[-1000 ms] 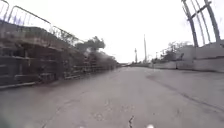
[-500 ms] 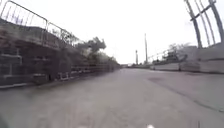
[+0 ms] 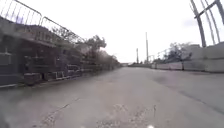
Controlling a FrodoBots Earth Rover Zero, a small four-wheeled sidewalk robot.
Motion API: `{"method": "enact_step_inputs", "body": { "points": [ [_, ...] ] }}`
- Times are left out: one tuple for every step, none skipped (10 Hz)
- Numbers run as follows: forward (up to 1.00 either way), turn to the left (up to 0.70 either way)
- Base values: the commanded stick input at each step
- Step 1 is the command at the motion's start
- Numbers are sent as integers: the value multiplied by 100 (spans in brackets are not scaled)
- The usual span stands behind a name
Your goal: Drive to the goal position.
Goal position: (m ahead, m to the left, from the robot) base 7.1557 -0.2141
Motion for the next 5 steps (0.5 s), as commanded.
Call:
{"method": "enact_step_inputs", "body": {
  "points": [
    [70,0],
    [70,0],
    [70,0],
    [70,0],
    [70,0]
  ]
}}
